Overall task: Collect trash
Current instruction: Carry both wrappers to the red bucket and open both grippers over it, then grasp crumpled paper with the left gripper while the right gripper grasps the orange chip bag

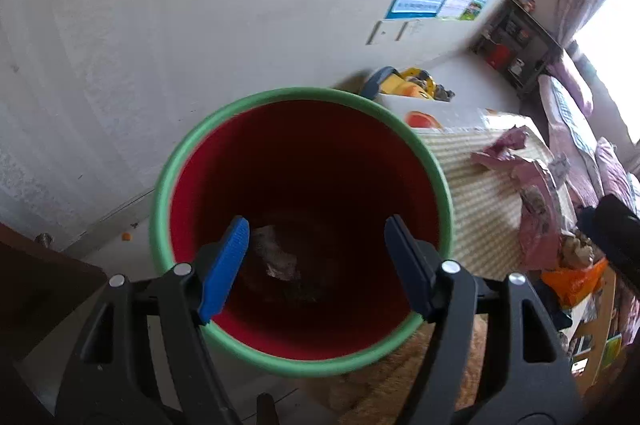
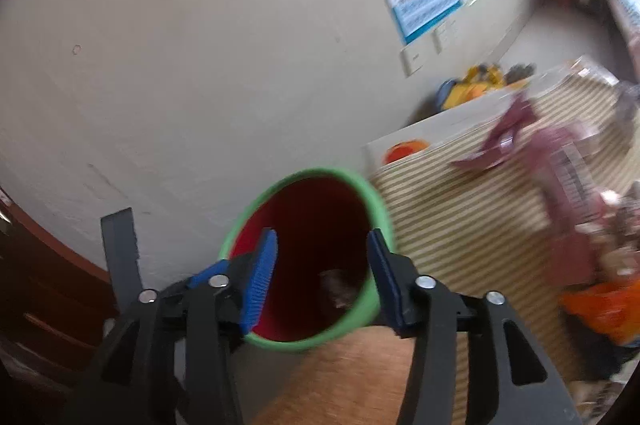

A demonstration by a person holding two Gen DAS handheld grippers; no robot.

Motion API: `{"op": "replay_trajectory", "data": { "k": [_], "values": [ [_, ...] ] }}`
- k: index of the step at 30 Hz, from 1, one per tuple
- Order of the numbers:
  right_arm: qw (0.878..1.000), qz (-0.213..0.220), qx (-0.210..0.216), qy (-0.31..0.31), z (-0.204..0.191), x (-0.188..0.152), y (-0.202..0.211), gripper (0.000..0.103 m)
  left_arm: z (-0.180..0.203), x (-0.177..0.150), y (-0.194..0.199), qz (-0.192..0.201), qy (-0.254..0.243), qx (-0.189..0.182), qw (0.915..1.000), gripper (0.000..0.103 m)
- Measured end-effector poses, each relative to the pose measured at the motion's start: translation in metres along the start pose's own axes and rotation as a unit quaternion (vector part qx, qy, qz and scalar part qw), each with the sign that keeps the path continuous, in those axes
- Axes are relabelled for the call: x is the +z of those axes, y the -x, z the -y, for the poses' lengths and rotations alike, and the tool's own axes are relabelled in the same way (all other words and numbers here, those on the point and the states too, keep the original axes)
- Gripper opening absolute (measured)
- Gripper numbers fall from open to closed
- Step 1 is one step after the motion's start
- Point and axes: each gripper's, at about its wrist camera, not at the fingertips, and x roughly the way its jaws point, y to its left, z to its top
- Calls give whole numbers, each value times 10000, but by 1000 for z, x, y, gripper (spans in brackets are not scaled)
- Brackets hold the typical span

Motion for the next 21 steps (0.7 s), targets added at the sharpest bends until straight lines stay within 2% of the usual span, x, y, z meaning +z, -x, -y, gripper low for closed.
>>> {"op": "replay_trajectory", "data": {
  "k": [8,11,13,16,21],
  "values": [
    [9939,405,-1024,-39,57,-27,63,52,50,-5,8,-19,-436,-310,9986,67],
    [9865,525,-1549,73,76,-38,83,62,74,-10,10,-81,-658,-435,9969,67],
    [9787,546,-1969,180,91,-43,91,75,91,-14,13,-124,-798,-532,9953,67],
    [9691,423,-2396,418,107,-51,89,91,112,-20,19,-138,-1027,-592,9929,67],
    [9629,-85,-2628,600,135,-63,63,93,142,-26,25,-222,-1260,-704,9893,67]
  ]
}}
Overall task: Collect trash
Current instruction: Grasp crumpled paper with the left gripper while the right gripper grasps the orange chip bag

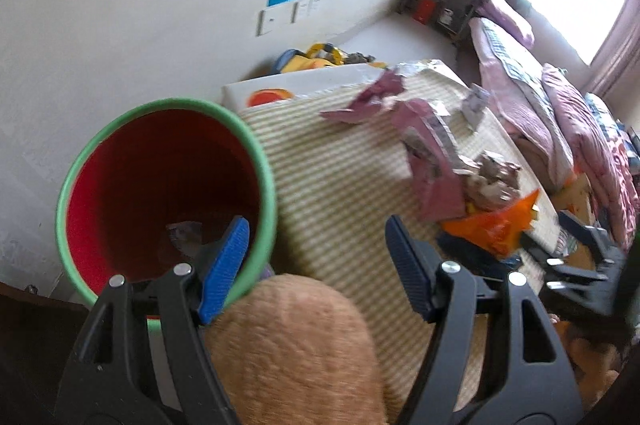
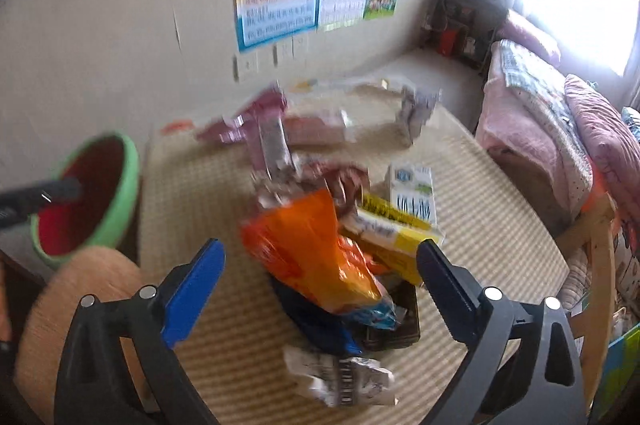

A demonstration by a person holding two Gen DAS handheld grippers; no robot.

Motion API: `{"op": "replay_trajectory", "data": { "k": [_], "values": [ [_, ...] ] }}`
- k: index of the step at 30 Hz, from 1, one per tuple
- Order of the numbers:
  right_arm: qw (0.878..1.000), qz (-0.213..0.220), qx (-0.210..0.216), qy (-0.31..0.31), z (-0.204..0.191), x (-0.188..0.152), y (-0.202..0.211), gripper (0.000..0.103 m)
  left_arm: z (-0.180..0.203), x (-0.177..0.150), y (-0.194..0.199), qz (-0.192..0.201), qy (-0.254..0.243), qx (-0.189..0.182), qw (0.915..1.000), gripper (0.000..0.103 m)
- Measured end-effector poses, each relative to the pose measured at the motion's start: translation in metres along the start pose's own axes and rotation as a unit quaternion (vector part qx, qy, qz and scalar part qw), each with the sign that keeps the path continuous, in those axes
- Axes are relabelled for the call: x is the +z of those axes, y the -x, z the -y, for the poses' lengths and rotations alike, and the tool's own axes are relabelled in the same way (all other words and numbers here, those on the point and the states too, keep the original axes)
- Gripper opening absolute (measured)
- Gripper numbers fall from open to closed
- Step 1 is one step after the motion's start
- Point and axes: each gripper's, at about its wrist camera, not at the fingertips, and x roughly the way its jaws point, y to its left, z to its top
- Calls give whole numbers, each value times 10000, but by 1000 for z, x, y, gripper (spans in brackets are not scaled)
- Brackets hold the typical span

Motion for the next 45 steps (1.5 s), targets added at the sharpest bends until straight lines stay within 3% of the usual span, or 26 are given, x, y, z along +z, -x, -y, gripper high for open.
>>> {"op": "replay_trajectory", "data": {
  "k": [2,3,4,6,11,14,19,26,30,36,38,39,40,42,43,45],
  "values": [
    [9999,-62,117,-16,3,-5,-6,88,11,-1,1,-9,-93,-13,10000,67],
    [9997,-77,213,-66,3,-5,-10,74,16,-1,2,-5,-155,-3,9999,68],
    [9989,-135,410,-178,5,-6,-13,49,22,-2,3,3,-251,15,9997,68],
    [9963,-226,706,-431,9,-9,-15,20,29,-2,4,9,-339,26,9994,68],
    [9866,58,1313,-969,26,-18,15,8,47,-3,2,11,-570,45,9984,68],
    [9794,227,1545,-1283,37,-23,37,8,59,0,0,15,-674,-50,9977,67],
    [9688,471,1551,-1875,61,-40,62,8,94,11,-12,96,-1087,-277,9936,68],
    [9554,652,1037,-2688,109,-56,73,8,148,2,-61,-459,-1765,-498,9820,68],
    [9552,413,854,-2802,126,-68,65,8,167,-17,-81,-735,-2100,-513,9736,72],
    [9457,-31,935,-3112,139,-87,44,12,195,-30,-115,-957,-2723,-117,9574,73],
    [9438,-51,950,-3166,144,-90,42,28,200,-32,-121,-991,-2853,-37,9533,72],
    [9432,-49,941,-3186,146,-91,42,50,202,-33,-123,-1005,-2889,-1,9521,72],
    [9422,-11,888,-3229,149,-93,44,60,202,-33,-125,-1014,-2901,8,9516,72],
    [9404,42,854,-3292,152,-94,45,60,203,-33,-128,-1059,-2902,-8,9511,58],
    [9392,55,821,-3332,155,-95,47,60,202,-33,-129,-1116,-2870,-25,9514,43],
    [9368,83,712,-3425,161,-97,48,64,197,-32,-126,-1129,-2750,-49,9548,33]
  ]
}}
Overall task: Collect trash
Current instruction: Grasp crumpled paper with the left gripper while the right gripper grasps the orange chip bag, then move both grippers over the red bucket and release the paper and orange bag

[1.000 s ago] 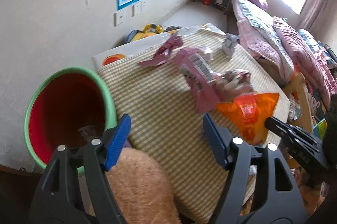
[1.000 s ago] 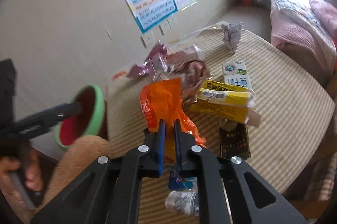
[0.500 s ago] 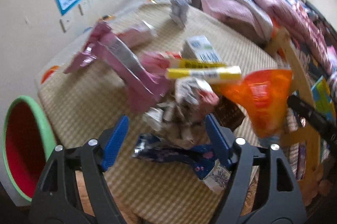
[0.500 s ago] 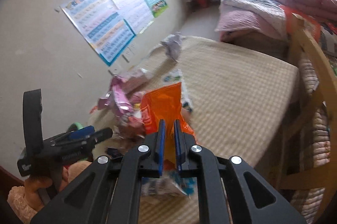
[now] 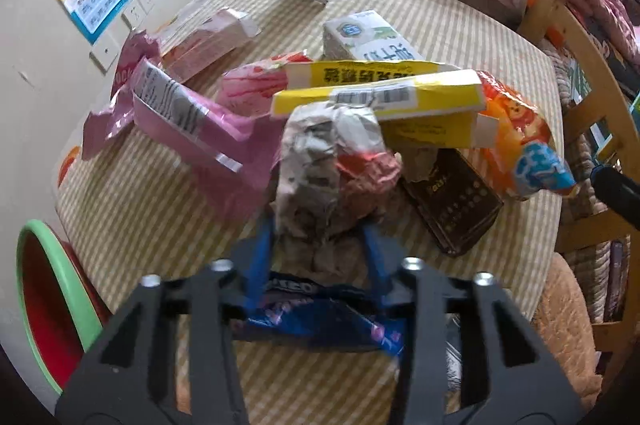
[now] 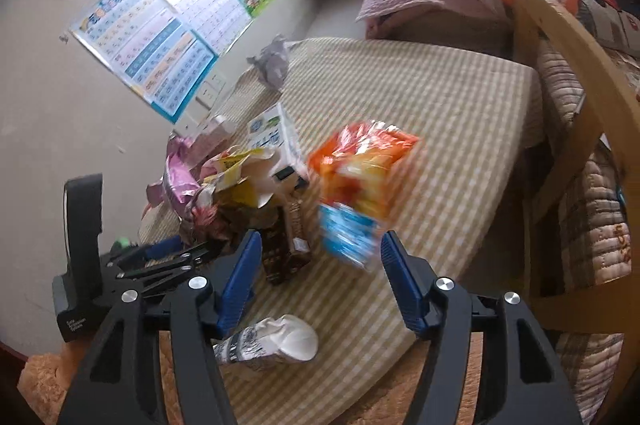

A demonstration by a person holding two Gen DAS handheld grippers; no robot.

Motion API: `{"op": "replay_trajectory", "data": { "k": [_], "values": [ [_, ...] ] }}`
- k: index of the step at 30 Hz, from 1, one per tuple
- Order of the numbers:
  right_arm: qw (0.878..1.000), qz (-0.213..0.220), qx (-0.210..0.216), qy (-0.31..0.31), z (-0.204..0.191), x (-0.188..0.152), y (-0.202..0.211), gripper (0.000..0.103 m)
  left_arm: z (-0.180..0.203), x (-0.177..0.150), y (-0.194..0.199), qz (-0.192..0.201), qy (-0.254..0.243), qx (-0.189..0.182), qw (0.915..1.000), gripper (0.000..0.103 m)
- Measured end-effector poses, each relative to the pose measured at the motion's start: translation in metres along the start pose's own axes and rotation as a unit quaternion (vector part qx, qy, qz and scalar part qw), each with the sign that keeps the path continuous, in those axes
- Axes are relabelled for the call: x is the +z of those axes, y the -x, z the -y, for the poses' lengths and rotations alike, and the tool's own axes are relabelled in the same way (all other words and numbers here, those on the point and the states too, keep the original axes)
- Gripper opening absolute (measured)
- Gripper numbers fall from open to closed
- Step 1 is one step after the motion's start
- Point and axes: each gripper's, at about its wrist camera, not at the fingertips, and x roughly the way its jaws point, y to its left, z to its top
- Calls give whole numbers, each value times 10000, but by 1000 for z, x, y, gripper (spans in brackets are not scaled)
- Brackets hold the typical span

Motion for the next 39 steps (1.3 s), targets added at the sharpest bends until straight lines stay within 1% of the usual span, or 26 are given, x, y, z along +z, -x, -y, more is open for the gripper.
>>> {"op": "replay_trajectory", "data": {
  "k": [1,3,5,8,11,12,13,15,16,17,18,19,22,24,30,34,39],
  "values": [
    [10000,22,-25,-31,2,2,-1,69,-2,0,2,28,49,-15,10000,26],
    [9999,57,-109,-45,4,7,-2,70,-8,-3,14,174,209,-37,9996,24],
    [9997,49,-245,5,6,12,-7,70,-12,-6,27,336,342,-91,9988,23],
    [9990,-135,-414,27,7,20,-23,72,-18,-9,54,648,522,-216,9963,23],
    [9986,-353,-362,-122,11,26,-44,74,-24,-12,81,939,704,-344,9925,23],
    [9980,-474,-369,-189,12,27,-53,81,-27,-13,89,1024,783,-402,9908,23],
    [9975,-557,-349,-258,13,27,-59,82,-28,-14,94,1079,834,-429,9897,23],
    [9968,-656,-313,-346,16,27,-68,82,-33,-18,108,1214,952,-439,9870,24],
    [9965,-712,-256,-349,17,26,-74,80,-34,-20,112,1255,1003,-432,9861,24],
    [9964,-734,-244,-342,17,27,-77,73,-37,-21,115,1278,1044,-431,9853,24],
    [9962,-759,-264,-344,18,26,-79,49,-39,-22,117,1299,1094,-430,9845,24],
    [9962,-748,-155,-408,19,26,-78,46,-42,-24,119,1316,1147,-427,9837,24],
    [9978,-535,-140,-373,16,26,-63,43,-49,-24,122,1350,1252,-397,9821,24],
    [9985,-417,-104,-335,14,27,-53,43,-50,-26,122,1355,1301,-403,9814,24],
    [9997,94,100,-203,-4,29,-5,43,-54,-29,121,1348,1395,-425,9801,24],
    [9985,487,244,27,-29,32,27,43,-59,-33,123,1403,1460,-392,9785,24],
    [9964,637,441,346,-61,30,42,43,-67,-39,122,1388,1595,-404,9765,24]
  ]
}}
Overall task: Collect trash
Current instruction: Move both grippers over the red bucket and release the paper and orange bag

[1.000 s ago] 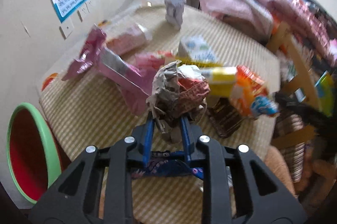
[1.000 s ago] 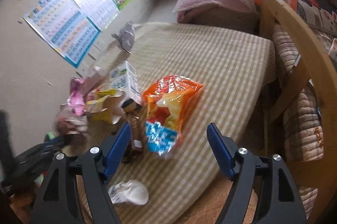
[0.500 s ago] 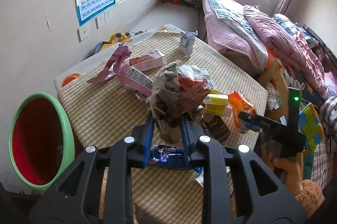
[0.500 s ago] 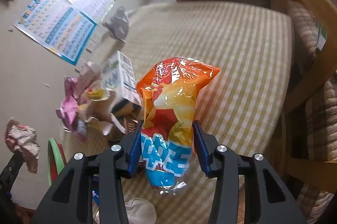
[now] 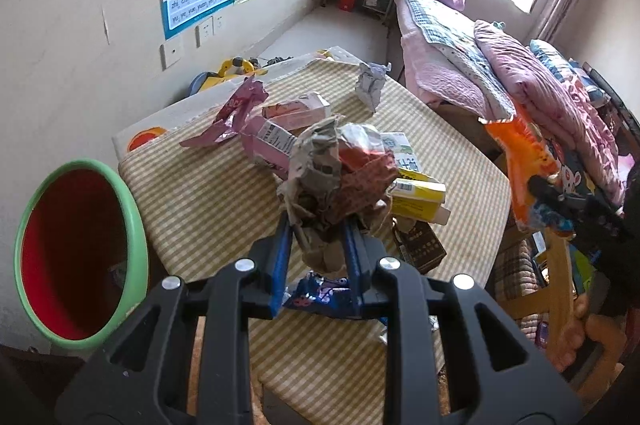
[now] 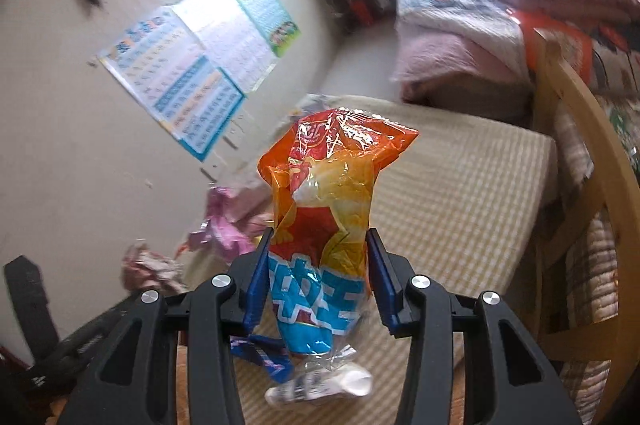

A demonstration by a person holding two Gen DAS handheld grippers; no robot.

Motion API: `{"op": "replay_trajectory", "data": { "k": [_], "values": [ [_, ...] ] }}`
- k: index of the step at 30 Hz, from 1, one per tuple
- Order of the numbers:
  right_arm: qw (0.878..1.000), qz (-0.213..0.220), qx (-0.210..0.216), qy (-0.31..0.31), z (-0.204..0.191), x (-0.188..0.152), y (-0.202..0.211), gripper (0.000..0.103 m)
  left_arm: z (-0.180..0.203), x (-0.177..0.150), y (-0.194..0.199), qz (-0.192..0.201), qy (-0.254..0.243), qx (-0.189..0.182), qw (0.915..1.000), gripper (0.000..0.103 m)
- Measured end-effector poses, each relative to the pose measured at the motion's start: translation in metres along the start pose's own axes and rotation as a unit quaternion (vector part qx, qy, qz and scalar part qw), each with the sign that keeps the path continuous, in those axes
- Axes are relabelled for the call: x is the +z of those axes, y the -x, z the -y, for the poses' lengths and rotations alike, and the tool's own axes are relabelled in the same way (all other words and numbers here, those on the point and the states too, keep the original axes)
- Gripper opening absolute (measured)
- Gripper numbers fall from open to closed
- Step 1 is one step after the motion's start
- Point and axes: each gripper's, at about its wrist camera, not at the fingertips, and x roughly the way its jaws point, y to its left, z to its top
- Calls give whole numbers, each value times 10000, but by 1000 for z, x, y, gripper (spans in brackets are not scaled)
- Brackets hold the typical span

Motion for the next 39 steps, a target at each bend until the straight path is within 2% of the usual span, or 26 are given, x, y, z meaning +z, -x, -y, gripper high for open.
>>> {"op": "replay_trajectory", "data": {
  "k": [9,21,39],
  "values": [
    [9988,-117,243,412,-48,-6,-4,43,-15,-2,12,200,90,96,9997,25],
    [9953,-282,465,805,-91,-15,-15,43,-53,0,24,400,420,272,9979,25],
    [9793,-898,769,1644,-178,-48,-56,44,-147,-14,44,556,1328,714,9870,25]
  ]
}}
